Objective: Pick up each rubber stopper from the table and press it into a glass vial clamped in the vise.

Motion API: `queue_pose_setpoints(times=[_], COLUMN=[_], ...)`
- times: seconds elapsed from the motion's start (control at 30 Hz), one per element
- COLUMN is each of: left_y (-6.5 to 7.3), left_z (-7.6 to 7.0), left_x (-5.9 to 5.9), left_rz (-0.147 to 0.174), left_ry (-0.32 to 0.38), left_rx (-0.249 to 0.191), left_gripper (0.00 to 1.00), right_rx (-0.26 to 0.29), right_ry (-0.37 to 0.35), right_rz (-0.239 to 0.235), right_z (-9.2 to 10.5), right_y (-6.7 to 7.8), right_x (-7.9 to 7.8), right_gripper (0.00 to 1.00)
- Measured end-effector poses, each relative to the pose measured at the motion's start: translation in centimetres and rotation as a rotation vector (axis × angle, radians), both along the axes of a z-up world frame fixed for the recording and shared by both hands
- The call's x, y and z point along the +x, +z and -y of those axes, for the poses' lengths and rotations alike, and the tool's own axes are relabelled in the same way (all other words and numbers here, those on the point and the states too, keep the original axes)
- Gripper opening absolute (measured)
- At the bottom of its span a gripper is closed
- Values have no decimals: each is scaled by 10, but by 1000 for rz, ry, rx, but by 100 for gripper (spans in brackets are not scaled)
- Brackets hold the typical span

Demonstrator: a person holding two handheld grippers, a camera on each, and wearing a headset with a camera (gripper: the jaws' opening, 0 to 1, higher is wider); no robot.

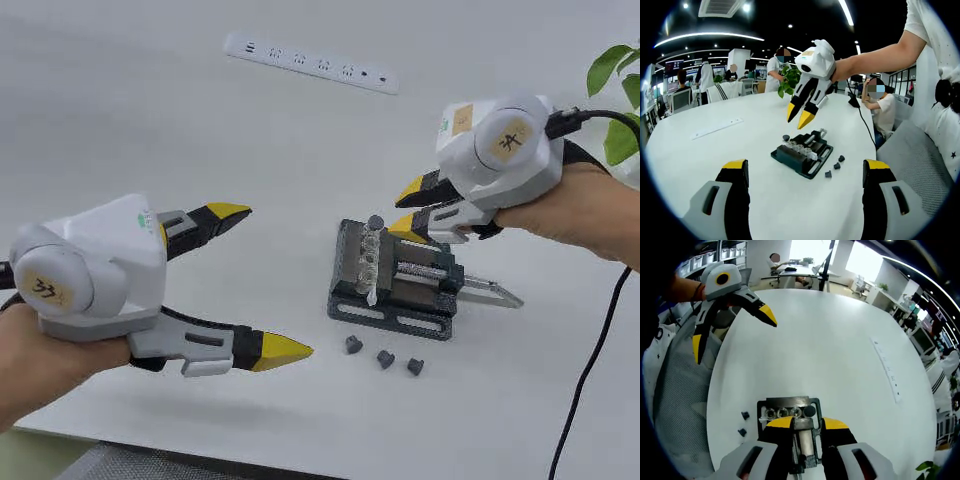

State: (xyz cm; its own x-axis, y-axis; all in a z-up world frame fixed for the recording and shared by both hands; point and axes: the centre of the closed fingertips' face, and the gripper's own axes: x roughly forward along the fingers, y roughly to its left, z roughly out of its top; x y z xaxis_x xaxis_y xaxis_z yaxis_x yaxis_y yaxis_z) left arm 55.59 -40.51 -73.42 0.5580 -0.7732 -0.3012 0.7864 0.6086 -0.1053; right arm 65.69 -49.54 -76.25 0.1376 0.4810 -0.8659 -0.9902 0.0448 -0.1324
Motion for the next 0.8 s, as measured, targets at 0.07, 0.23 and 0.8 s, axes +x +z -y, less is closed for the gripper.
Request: queue_pose_setpoints(times=[0.07,0.23,0.8], left_y=[1,2,4], left_z=[0,-1,-3], left_x=[0,-2,-9], left_rz=[1,1,-9], left_ry=[-2,-8,-22], left_rx=[5,20,60], left_gripper=[94,94,94], right_rx=[16,61,231], right_ry=[-13,-47,-192], right_rz=[2,10,6], right_z=[3,9,56], right_y=[2,13,28], right_x=[-2,-6,-41], right_gripper=[19,23,45])
